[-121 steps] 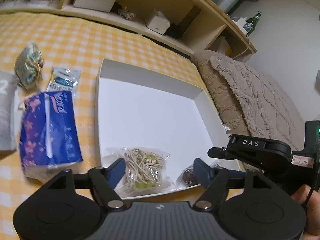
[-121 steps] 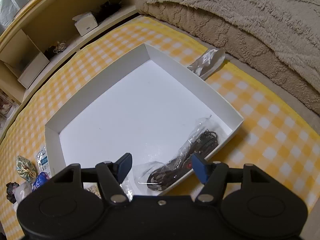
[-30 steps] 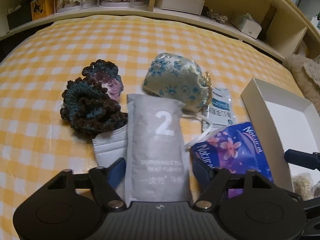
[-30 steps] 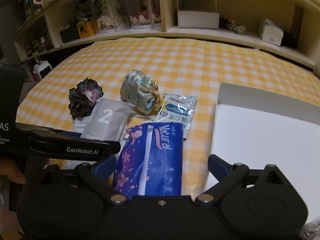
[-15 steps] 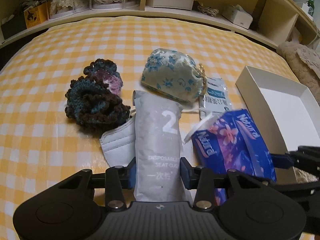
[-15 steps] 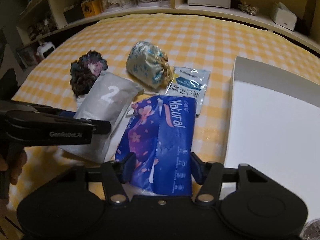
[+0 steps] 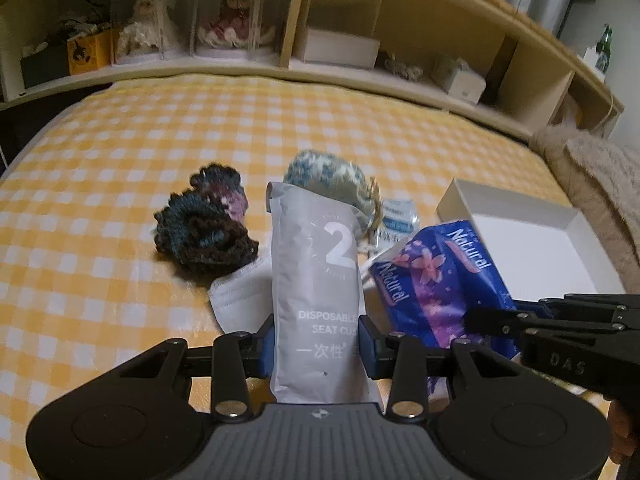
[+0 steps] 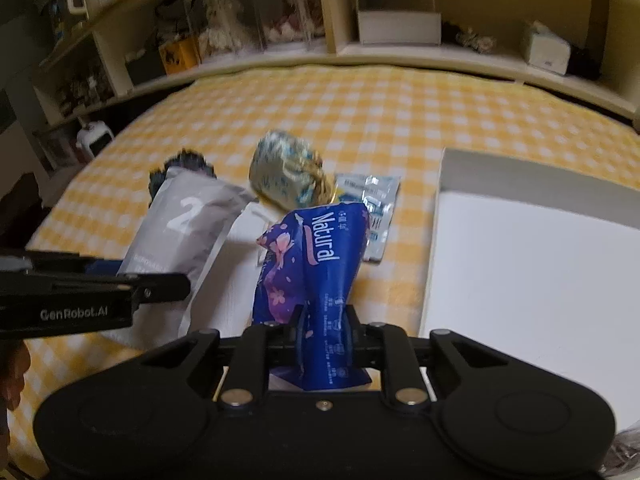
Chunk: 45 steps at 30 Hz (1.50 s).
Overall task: Organize soft objects
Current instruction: 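Carry tissue pack and grey pouch into the tray and open both tools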
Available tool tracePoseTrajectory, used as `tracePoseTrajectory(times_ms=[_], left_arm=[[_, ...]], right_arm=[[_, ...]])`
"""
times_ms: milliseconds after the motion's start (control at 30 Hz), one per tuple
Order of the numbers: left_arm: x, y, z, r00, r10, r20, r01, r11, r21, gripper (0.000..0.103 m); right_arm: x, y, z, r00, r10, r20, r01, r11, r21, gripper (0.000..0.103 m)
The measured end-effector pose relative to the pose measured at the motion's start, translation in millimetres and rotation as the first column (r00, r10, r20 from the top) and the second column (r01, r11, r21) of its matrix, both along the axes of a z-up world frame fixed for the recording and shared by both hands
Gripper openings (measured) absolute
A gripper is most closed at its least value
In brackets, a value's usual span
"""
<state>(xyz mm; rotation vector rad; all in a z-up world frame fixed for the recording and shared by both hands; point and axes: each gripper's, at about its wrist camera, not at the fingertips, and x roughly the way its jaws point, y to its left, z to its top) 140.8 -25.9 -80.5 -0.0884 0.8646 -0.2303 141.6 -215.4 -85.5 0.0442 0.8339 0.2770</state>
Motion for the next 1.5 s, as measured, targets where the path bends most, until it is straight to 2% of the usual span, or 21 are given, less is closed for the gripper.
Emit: tracePoseTrajectory(times_ms=[200, 433, 733, 867, 1200, 1500], left_arm=[[-8, 4, 21, 0.998, 0.022, 0.058, -0.018, 0.998, -0.064, 0.042], [-18, -15, 53, 0.990, -0.023, 0.136, 0.042, 0.989, -0.141, 0.042], [-14, -59, 67, 0.984, -0.087, 0.155, 0.113, 0.979, -0.169, 0.042], [-10, -85, 67, 0.984, -0.106, 0.141, 0.135, 0.967, -0.218, 0.042], [1, -178, 38, 0.979, -0.193, 0.068, 0.204, 0.922, -0.330, 0.042], [10, -257, -4, 0.975, -0.222, -0.011, 0.198, 0.890, -0.410, 0.042]], right_arm=[[-11, -18, 30, 0.996, -0.041, 0.082, 0.036, 0.998, 0.056, 0.019], [-24, -51, 60, 0.984, -0.097, 0.148, 0.084, 0.993, 0.088, 0.019], [-37, -94, 83, 0.973, -0.140, 0.184, 0.129, 0.989, 0.072, 0.019], [-44, -126, 89, 0.964, -0.166, 0.205, 0.161, 0.986, 0.041, 0.019], [-54, -232, 63, 0.932, -0.328, 0.157, 0.329, 0.944, 0.019, 0.019], [-47, -277, 23, 0.940, -0.333, 0.077, 0.332, 0.943, 0.017, 0.019]])
